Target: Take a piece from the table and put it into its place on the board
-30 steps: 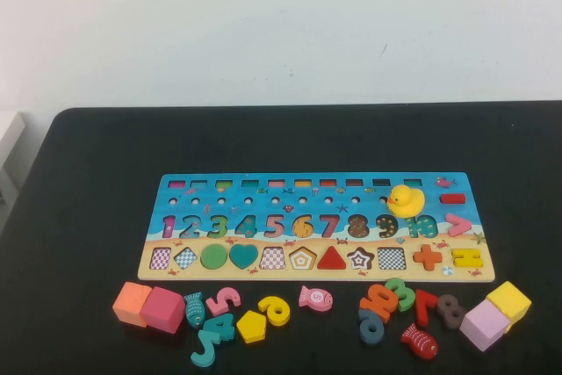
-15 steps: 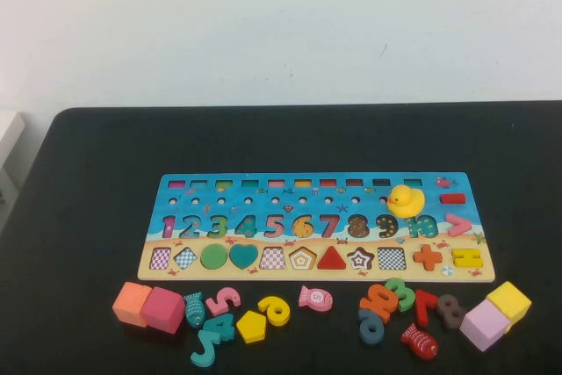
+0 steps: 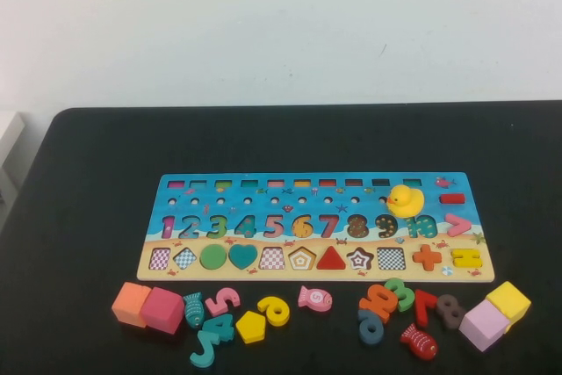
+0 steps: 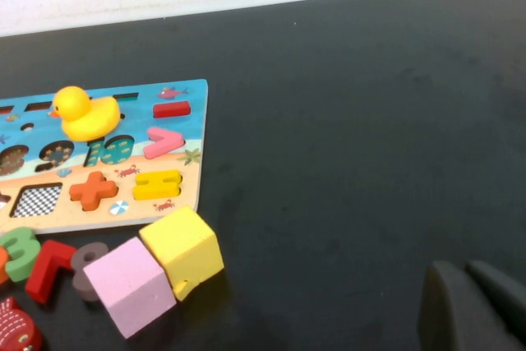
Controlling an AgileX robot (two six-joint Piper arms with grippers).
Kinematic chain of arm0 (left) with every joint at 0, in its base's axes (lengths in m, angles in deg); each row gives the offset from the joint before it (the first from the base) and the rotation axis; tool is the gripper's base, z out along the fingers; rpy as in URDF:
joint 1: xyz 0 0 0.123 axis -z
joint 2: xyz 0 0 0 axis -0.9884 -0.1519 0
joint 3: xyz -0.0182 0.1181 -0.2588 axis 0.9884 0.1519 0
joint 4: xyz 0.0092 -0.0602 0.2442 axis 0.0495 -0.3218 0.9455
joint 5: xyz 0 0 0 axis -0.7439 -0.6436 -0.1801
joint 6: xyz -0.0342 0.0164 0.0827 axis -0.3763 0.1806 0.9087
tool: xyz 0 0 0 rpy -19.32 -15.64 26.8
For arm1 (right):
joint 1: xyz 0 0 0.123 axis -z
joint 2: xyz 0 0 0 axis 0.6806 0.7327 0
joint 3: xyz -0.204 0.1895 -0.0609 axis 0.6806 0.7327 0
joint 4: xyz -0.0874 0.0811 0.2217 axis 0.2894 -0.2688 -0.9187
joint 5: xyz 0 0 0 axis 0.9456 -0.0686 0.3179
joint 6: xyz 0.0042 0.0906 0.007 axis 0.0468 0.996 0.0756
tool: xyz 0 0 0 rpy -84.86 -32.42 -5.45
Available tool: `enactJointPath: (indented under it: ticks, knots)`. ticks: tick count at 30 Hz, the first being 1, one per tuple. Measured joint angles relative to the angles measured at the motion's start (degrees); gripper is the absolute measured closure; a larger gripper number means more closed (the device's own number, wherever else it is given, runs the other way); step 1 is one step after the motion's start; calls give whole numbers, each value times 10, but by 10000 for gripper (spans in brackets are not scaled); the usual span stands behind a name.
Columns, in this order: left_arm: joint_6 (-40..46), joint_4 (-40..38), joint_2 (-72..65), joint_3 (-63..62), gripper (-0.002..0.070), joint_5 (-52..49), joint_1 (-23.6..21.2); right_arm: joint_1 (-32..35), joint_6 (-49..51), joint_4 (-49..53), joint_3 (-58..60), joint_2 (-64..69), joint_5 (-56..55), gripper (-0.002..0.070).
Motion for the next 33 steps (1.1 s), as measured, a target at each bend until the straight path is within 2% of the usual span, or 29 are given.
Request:
enactJointPath:
  ticks: [3, 9, 15, 19, 23, 24, 26, 30, 33]
  knots:
    - [87, 1, 0, -7, 676, -25, 0, 0, 0, 0, 0, 0, 0, 657]
    - [300, 30, -53, -124, 676, -195, 0, 0, 0, 0, 0, 0, 0, 657]
    - [415, 106, -206, -262, 676, -376, 0, 0, 0, 0, 0, 0, 0, 657]
    - [447, 162, -312, -357, 676, -431, 10, 0, 0, 0, 0, 0, 0, 657]
    - [457, 254, -407, -431, 676, -463, 52, 0, 0, 0, 0, 0, 0, 657]
    - [456, 306, -460, -461, 676, -472, 87, 0, 0, 0, 0, 0, 0, 657]
    - [452, 353, -506, -484, 676, -478, 123, 0, 0, 0, 0, 0, 0, 657]
    - [424, 423, -608, -515, 676, -482, 201, 0, 0, 0, 0, 0, 0, 657]
    - [400, 456, -675, -541, 676, -481, 241, 0, 0, 0, 0, 0, 0, 657]
